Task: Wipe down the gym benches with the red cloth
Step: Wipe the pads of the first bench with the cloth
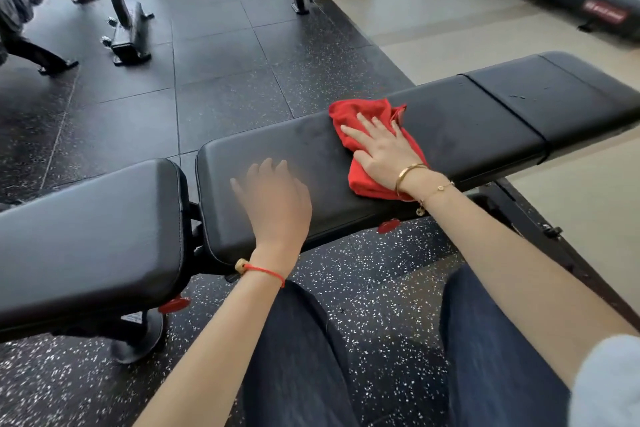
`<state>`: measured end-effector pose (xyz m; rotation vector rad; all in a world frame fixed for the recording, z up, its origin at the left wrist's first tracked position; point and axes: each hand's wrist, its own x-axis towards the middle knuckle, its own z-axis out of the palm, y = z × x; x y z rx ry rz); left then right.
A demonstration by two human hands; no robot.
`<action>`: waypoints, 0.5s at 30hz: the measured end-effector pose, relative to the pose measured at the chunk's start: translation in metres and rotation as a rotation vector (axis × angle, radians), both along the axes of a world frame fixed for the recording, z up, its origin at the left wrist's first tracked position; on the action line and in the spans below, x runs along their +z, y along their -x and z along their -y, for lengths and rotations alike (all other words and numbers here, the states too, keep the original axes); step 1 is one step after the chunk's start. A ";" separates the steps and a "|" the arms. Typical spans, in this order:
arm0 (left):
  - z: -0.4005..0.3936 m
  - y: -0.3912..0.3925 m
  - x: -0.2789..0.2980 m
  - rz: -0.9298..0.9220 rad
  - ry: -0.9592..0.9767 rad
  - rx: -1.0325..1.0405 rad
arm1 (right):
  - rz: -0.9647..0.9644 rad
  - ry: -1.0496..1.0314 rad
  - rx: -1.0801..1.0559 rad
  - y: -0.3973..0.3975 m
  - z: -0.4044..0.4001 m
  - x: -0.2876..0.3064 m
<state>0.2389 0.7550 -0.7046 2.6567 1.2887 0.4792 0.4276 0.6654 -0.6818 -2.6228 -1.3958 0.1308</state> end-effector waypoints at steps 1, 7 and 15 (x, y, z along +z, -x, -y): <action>0.002 -0.005 0.003 0.001 0.010 0.015 | 0.009 -0.014 0.034 0.003 0.006 -0.001; 0.052 -0.080 0.016 0.083 0.087 -0.041 | 0.011 -0.075 0.124 -0.023 0.037 -0.004; 0.098 -0.156 0.007 0.069 0.048 -0.095 | -0.023 -0.026 -0.063 -0.137 0.080 -0.008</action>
